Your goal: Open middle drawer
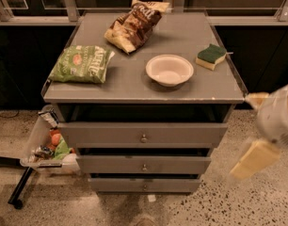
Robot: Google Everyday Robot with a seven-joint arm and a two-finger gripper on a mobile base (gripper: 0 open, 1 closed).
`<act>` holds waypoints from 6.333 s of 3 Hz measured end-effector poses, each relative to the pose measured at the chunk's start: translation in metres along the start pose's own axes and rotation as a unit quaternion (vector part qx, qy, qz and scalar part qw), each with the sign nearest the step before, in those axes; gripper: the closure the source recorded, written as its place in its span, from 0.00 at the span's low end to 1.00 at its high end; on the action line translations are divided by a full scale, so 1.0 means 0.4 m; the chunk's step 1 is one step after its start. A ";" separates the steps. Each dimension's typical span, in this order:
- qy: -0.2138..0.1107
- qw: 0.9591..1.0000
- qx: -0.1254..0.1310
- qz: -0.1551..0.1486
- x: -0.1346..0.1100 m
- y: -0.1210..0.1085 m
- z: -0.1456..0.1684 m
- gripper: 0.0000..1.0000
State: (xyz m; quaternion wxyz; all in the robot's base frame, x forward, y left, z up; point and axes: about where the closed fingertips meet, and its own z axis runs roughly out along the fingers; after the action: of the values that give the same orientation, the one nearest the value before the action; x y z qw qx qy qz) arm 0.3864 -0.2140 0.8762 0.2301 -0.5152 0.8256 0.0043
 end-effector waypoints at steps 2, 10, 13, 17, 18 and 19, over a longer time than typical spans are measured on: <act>-0.102 0.977 -0.110 0.149 0.147 0.176 0.458 0.00; -0.236 0.942 0.025 0.236 0.200 0.130 0.826 1.00; -0.226 0.940 0.061 0.248 0.216 0.108 0.872 1.00; -0.316 0.924 0.105 0.187 0.263 -0.073 1.048 1.00; -0.338 0.917 0.141 0.156 0.225 -0.132 1.061 1.00; -0.368 0.900 0.175 0.157 0.182 -0.251 1.135 1.00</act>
Offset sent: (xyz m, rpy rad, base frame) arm 0.0982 0.0044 -0.2904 0.5674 -0.1815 -0.3729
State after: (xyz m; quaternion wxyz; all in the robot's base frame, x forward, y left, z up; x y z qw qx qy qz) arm 0.6159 -0.2121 0.4655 0.6002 -0.2924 0.7397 0.0847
